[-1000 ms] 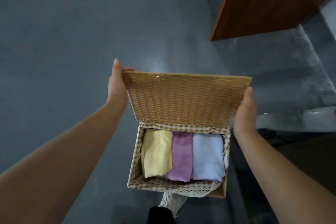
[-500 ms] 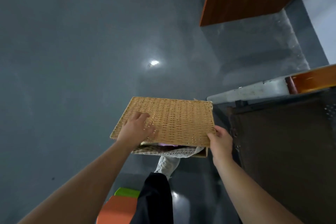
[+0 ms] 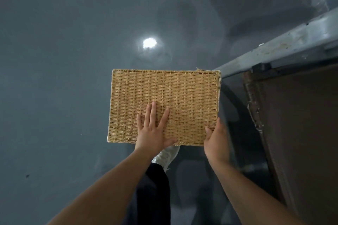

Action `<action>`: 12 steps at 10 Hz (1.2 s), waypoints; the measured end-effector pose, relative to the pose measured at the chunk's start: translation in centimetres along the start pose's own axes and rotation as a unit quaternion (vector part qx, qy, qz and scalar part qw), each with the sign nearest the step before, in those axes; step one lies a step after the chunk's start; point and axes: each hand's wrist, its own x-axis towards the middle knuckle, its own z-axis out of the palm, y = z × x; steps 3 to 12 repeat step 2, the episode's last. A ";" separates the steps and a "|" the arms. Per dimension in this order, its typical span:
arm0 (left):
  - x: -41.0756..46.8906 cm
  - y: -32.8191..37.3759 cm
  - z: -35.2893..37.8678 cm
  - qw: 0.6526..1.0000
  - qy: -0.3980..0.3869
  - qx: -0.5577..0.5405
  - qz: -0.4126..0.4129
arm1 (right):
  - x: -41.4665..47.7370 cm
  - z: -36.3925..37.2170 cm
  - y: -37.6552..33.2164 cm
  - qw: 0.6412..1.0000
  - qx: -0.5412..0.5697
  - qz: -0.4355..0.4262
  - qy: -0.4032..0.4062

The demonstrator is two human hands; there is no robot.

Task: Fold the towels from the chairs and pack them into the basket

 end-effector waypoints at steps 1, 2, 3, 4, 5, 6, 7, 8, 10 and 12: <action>-0.3 -0.1 -1.5 0.999 -0.031 -0.005 0.003 | -0.7 -0.6 -0.8 0.999 -0.038 0.002 0.002; -0.9 0.0 -6.2 0.996 -0.018 -0.081 -0.006 | -1.6 -3.3 -3.5 0.998 -0.058 -0.018 0.011; -0.9 0.0 -6.2 0.996 -0.018 -0.081 -0.006 | -1.6 -3.3 -3.5 0.998 -0.058 -0.018 0.011; -0.9 0.0 -6.2 0.996 -0.018 -0.081 -0.006 | -1.6 -3.3 -3.5 0.998 -0.058 -0.018 0.011; -0.9 0.0 -6.2 0.996 -0.018 -0.081 -0.006 | -1.6 -3.3 -3.5 0.998 -0.058 -0.018 0.011; -0.9 0.0 -6.2 0.996 -0.018 -0.081 -0.006 | -1.6 -3.3 -3.5 0.998 -0.058 -0.018 0.011; -0.9 0.0 -6.2 0.996 -0.018 -0.081 -0.006 | -1.6 -3.3 -3.5 0.998 -0.058 -0.018 0.011; -0.9 0.0 -6.2 0.996 -0.018 -0.081 -0.006 | -1.6 -3.3 -3.5 0.998 -0.058 -0.018 0.011; -0.9 0.0 -6.2 0.996 -0.018 -0.081 -0.006 | -1.6 -3.3 -3.5 0.998 -0.058 -0.018 0.011; -0.9 0.0 -6.2 0.996 -0.018 -0.081 -0.006 | -1.6 -3.3 -3.5 0.998 -0.058 -0.018 0.011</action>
